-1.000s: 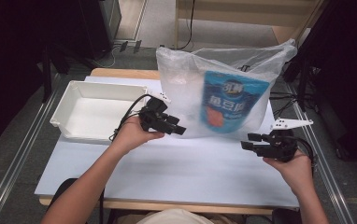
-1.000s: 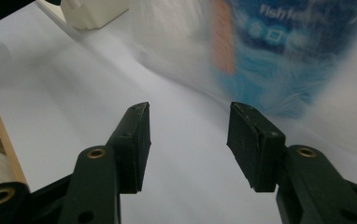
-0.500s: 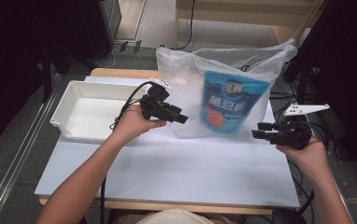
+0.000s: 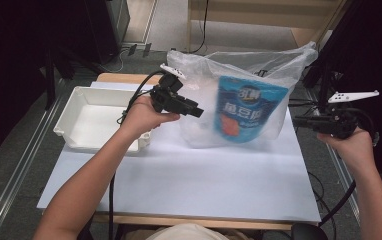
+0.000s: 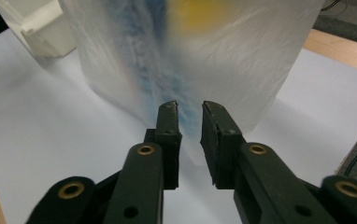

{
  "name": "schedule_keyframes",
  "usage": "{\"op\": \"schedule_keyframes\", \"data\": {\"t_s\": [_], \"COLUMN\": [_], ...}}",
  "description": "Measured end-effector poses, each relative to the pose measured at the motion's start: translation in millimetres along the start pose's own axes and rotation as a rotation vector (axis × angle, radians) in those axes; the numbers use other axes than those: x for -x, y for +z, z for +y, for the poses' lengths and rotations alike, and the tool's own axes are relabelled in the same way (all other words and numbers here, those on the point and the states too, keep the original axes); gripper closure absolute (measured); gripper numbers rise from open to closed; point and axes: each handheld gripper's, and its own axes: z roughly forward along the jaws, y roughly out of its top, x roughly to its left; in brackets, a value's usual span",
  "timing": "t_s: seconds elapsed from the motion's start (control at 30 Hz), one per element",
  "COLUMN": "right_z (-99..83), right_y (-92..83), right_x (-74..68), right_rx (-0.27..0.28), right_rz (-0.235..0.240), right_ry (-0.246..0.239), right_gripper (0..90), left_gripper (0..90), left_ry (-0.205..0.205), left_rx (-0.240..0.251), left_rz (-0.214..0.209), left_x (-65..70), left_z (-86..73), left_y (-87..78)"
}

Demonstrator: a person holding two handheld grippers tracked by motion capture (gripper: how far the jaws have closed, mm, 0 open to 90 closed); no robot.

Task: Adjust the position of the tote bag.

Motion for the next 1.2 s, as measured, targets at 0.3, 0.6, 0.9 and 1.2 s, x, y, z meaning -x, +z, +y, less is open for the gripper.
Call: {"op": "schedule_keyframes", "data": {"t_s": [0.3,0.6,0.9,1.2], "right_z": [38.7,75.2,115.5,159.3], "right_y": [-3.9,-16.2,-35.1,-57.6], "right_x": [24.2,40.4,44.3,25.8], "right_rx": [-0.003,0.002,0.018,0.065], "right_rz": [-0.013,-0.027,-0.052,-0.046], "right_ry": [0.009,0.013,0.0,-0.047], "right_gripper": [87.5,90.0,90.0,90.0], "left_gripper": [56.8,57.6,57.2,56.3], "left_ry": [0.024,-0.014,-0.032,-0.033], "left_rx": [-0.003,0.018,0.019,0.024], "left_rz": [0.032,-0.012,0.004,0.033], "left_x": [-5.7,-20.0,-28.7,-31.7], "left_z": [25.2,48.6,74.2,111.7], "left_y": [-8.1,-18.3,-28.3,-40.3]}}
